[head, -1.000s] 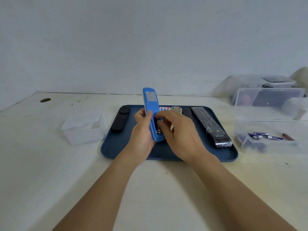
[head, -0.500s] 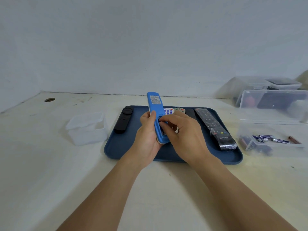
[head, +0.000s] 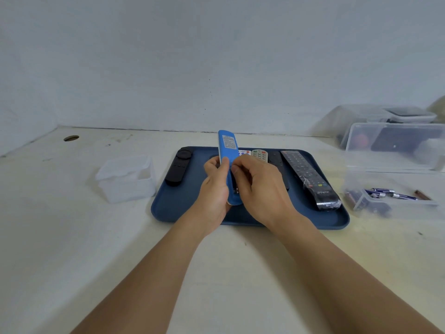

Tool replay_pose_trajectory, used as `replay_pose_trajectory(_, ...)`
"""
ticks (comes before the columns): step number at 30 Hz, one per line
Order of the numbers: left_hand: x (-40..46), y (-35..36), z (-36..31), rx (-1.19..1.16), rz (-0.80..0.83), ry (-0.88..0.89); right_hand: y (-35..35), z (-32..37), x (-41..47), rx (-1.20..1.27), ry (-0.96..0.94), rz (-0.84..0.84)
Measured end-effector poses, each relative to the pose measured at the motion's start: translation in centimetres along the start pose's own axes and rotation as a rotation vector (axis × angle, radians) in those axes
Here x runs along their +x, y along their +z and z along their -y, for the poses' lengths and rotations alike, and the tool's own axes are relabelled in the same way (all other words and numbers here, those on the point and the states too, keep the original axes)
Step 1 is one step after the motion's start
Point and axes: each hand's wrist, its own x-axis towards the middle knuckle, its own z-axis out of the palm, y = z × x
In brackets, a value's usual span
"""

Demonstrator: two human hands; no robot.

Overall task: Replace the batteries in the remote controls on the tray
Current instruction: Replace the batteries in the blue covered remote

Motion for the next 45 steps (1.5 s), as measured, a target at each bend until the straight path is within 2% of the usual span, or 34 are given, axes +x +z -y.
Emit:
replay_pose_trajectory(5,-0.3,0.2,0.0,0.0,0.037,-0.007,0.0,-0.1,0.2,0.052,0.009,0.021)
replay_pose_trajectory(10,-0.3,0.2,-0.4,-0.106,0.063,0.021,-0.7,0.7,0.2,0.292,0.15,-0.067)
replay_pose_trajectory(12,-0.3,0.3,-0.6,-0.195,0.083,0.038,-0.9,1.2,0.4,0.552,0.291,-0.171)
replay_pose_trajectory(14,-0.3,0.4,-0.9,-0.258,0.097,0.055,-1.5,1.0,1.1,0.949,0.545,-0.25)
replay_pose_trajectory(17,-0.3,0.2,-1.5,-0.305,0.123,0.079,-3.1,-0.2,1.9,1.451,0.882,-0.187)
replay_pose_trajectory(19,-0.3,0.0,-1.9,-0.342,0.14,0.088,-3.7,-0.8,1.9,1.549,1.038,-0.11)
replay_pose_trajectory(20,-0.2,-0.1,-2.0,-0.362,0.139,0.089,-3.9,-0.9,1.9,1.514,1.093,-0.085)
replay_pose_trajectory(22,-0.2,-0.2,-2.0,-0.406,0.137,0.097,-4.1,-0.7,2.0,1.24,1.11,-0.035)
replay_pose_trajectory(24,-0.3,-0.3,-2.1,-0.459,0.154,0.115,-4.2,-0.2,1.8,0.839,1.0,0.1)
replay_pose_trajectory(26,-0.4,-0.3,-2.3,-0.507,0.187,0.148,-3.9,0.4,1.5,0.678,0.863,0.222)
replay_pose_trajectory(28,-0.5,-0.5,-2.3,-0.471,0.227,0.177,-3.2,0.7,1.1,0.815,0.789,0.252)
replay_pose_trajectory(31,-1.0,-0.3,-2.0,-0.253,0.35,0.219,-3.4,0.5,1.2,1.047,0.8,0.134)
replay_pose_trajectory(33,-1.2,-0.4,-2.0,-0.224,0.543,0.16,-4.1,0.1,1.5,1.157,0.824,0.047)
replay_pose_trajectory(35,-1.4,-0.7,-2.2,-0.314,0.813,0.045,-4.9,-0.3,1.7,1.197,0.851,-0.041)
replay_pose_trajectory(36,-1.5,-0.8,-2.5,-0.36,0.87,0.015,-5.2,-0.4,1.7,1.174,0.835,-0.061)
replay_pose_trajectory(37,-1.6,-0.7,-2.7,-0.381,0.856,-0.014,-5.3,-0.5,1.7,1.126,0.798,-0.06)
replay_pose_trajectory(38,-1.7,-0.5,-2.9,-0.365,0.77,-0.055,-5.3,-0.4,1.6,1.069,0.748,-0.05)
replay_pose_trajectory(41,-2.2,0.7,-2.5,-0.168,0.332,-0.269,-4.2,0.5,1.3,0.912,0.607,-0.027)
replay_pose_trajectory(43,-2.3,0.9,-2.1,0.012,0.222,-0.284,-3.1,0.6,0.8,0.734,0.502,-0.048)
replay_pose_trajectory(45,-2.4,0.8,-1.9,0.089,0.187,-0.219,-2.6,0.3,0.7,0.421,0.361,-0.214)
